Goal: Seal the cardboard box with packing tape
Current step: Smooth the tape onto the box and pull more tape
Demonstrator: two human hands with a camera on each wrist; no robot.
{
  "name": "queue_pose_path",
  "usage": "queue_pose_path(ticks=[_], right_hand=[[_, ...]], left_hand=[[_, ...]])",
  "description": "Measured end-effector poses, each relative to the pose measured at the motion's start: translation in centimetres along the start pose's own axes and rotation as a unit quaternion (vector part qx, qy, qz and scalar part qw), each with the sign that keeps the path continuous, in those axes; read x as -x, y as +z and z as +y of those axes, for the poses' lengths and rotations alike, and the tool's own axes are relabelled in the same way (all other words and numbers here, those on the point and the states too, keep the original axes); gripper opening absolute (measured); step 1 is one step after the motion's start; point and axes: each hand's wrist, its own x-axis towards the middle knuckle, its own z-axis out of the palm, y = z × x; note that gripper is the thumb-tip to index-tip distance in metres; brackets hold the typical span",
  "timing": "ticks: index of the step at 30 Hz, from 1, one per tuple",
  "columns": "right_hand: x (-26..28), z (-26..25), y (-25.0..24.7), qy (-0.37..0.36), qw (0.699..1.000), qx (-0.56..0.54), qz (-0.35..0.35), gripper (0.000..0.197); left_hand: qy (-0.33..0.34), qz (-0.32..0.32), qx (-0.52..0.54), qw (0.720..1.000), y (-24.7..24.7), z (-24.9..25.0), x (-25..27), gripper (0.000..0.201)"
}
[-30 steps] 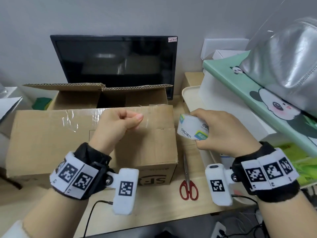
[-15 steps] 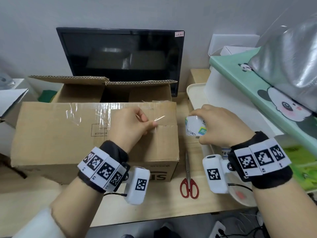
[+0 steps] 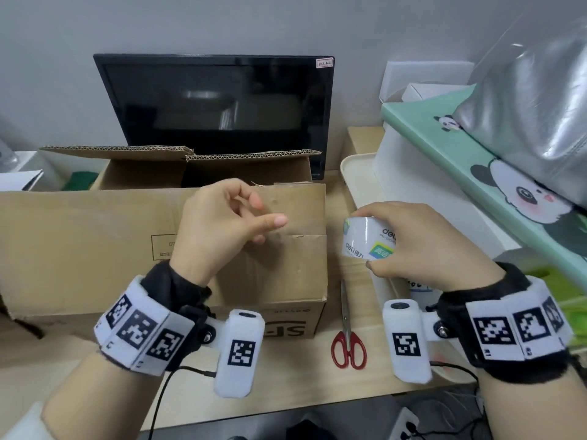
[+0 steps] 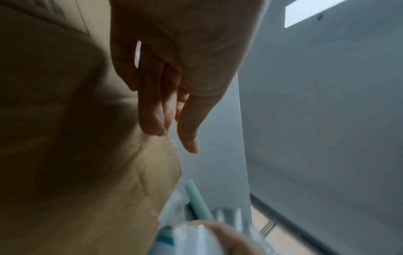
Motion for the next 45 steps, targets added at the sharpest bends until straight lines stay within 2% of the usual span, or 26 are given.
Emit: queue_pose_path(ticks=[8,12,17,22,27,32,33,36,39,41,42,45], right_hand=[[0.3,-0.6,0.6,0.010,1.000,0.000,-0.017,0.056],[0.9,-1.1,0.0,0.012,1.000,0.015,-0.010,0.056],[1.2,-2.1,-0.3,0.006,0.999,0.015,-0.030,0.058],[0.7,-2.0,-0.4,0.014,0.999,0.050,0.001,0.063],[-0.7,-2.2,0.0,0.014,0.997,0.079,0.008,0.061],[-1.1,-2.3,0.0,-0.004,0.995,0.099,0.004,0.061],[-0.9,-2.3,-0.2,-0.007,0.995,0.100,0.011,0.061],[-0.4,-2.7,-0.8,-0.026,0.994,0.102,0.039,0.060],[-0.1,-2.9,-1.4,-0.042,0.990,0.117,0.068,0.062],[-0.2,-2.9,-1.6,-0.052,0.987,0.127,0.080,0.061],[-0.2,-3.0,-1.6,-0.058,0.987,0.128,0.081,0.061],[-0.6,-3.1,-1.2,-0.069,0.984,0.143,0.075,0.060]], left_hand=[[-0.034,0.030,-0.078,0.996,1.4,-2.6,0.4,0.036],[-0.037,0.033,-0.049,0.998,1.1,-2.7,0.6,0.035],[-0.072,0.000,-0.035,0.997,1.2,-3.9,0.6,0.032],[-0.049,0.064,-0.014,0.997,1.4,-4.0,0.6,0.023],[-0.028,0.113,-0.121,0.986,1.4,-3.6,0.3,0.026],[-0.021,0.090,-0.187,0.978,1.2,-3.3,0.5,0.026],[-0.025,0.089,-0.161,0.983,1.0,-3.4,0.5,0.029],[-0.087,0.062,0.016,0.994,0.3,-3.5,0.2,0.044],[-0.111,0.023,0.097,0.989,-0.1,-3.7,-0.2,0.032],[-0.101,0.020,0.079,0.992,0.0,-3.6,-0.5,0.014],[-0.101,0.013,0.054,0.993,0.0,-3.6,-0.7,0.015],[-0.134,-0.044,0.018,0.990,0.7,-4.4,-1.6,0.040]])
